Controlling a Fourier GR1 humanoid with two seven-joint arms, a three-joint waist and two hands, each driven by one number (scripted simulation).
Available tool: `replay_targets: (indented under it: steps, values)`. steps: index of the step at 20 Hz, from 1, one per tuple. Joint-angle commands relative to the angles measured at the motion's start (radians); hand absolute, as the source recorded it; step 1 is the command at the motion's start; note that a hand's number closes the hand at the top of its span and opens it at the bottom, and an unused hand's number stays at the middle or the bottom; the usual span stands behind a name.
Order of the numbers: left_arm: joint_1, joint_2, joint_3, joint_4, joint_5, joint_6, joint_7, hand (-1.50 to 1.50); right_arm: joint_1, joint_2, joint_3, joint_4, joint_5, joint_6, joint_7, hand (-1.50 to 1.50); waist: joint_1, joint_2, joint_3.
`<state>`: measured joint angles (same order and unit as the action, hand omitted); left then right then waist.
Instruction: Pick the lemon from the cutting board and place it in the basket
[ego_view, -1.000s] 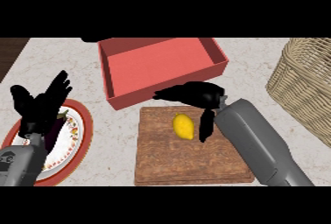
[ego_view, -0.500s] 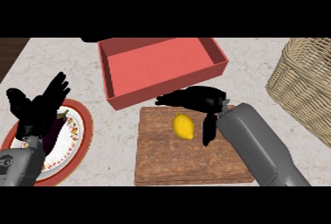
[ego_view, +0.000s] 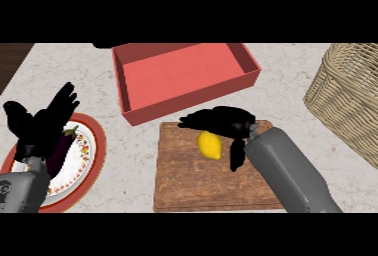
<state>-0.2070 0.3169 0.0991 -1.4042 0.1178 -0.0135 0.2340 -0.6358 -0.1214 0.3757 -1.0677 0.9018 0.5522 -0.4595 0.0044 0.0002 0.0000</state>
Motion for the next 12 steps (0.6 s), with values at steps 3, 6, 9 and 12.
replay_targets:
  steps: [3, 6, 9, 12]
  values:
    - [-0.005, 0.002, 0.029, 0.074, -0.003, -0.031, -0.063, 0.00, -0.003, 0.006, 0.105, 0.062, 0.133, -0.103, -0.085, 1.50, 0.003, 0.003, 0.000]
    - [-0.035, -0.046, 0.005, 0.075, -0.044, 0.013, -0.059, 0.00, 0.015, -0.020, 0.063, 0.067, 0.151, -0.112, -0.133, 1.50, -0.002, 0.001, 0.000]
    - [-0.021, 0.021, 0.070, 0.072, 0.002, -0.050, -0.027, 0.00, 0.000, 0.046, 0.055, 0.006, 0.161, -0.033, -0.046, 1.50, -0.002, -0.001, 0.000]
    - [-0.049, -0.006, 0.057, 0.099, -0.014, -0.054, -0.048, 0.00, 0.003, 0.072, 0.053, 0.081, 0.208, -0.104, -0.089, 1.50, -0.001, 0.001, 0.000]
